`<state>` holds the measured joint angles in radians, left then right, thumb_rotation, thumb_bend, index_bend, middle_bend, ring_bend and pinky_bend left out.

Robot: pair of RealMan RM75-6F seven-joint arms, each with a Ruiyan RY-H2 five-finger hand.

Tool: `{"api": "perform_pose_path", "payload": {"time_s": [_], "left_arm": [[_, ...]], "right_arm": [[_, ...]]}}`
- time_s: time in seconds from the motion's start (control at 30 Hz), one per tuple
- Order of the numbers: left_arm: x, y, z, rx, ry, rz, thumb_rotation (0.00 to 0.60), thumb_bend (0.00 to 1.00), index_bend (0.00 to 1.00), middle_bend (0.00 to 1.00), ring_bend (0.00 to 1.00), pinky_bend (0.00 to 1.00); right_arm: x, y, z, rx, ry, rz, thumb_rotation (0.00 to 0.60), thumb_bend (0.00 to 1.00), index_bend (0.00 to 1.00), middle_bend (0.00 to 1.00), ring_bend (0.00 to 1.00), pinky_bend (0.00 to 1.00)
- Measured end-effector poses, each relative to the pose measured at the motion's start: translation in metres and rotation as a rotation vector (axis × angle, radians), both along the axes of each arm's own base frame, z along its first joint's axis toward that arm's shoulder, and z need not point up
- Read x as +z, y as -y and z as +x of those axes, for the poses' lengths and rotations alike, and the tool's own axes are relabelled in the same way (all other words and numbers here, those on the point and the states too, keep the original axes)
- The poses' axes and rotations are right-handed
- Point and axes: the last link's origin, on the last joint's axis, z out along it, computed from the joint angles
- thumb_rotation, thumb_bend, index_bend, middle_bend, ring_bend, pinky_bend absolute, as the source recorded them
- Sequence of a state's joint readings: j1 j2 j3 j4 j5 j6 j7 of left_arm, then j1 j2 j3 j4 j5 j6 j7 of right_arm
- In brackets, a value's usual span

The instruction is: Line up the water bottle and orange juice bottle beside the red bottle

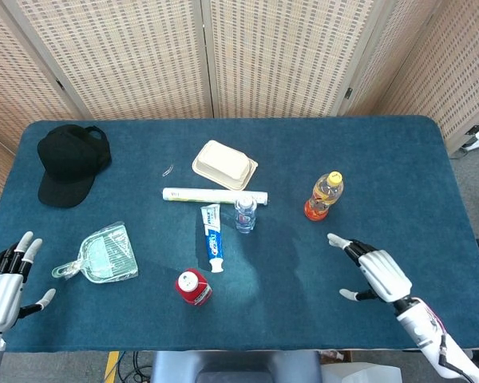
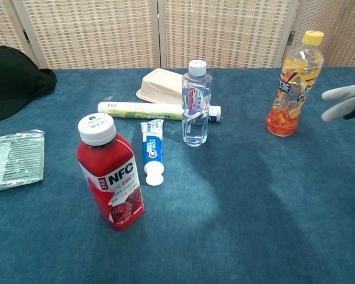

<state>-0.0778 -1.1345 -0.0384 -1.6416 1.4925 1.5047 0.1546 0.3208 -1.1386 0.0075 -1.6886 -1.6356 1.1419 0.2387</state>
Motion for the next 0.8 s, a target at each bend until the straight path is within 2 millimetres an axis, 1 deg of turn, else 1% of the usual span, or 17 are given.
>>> {"api": "perform_pose_path", "payload": {"time_s": [0.13,0.43,0.8], "left_arm": [[0.0,0.001,0.001,0.005,-0.002,-0.006,0.6,0.18,0.08,0.0,0.06,0.09],[0.001,0.004,0.005,-0.014,0.001,-0.003,0.6,0.18,0.08,0.0,0.06,0.09],[0.004,0.005,0.006,-0.025,0.003,-0.001,0.6,0.18,0.08,0.0,0.06,0.09]], "right_arm": [[-0.009,0.015,0.012,0.001,0.065,0.046,0.6,0.12,0.04,0.16,0.13,0.29],[-0.033,0.05,0.039,0.015,0.159,0.12,0.6,0.12,0.04,0.16,0.13,0.29],[-0.067,0.095,0.051,-0.038,0.239,0.134,0.6,0.13,0.04,0.16,0.13,0.29]]}}
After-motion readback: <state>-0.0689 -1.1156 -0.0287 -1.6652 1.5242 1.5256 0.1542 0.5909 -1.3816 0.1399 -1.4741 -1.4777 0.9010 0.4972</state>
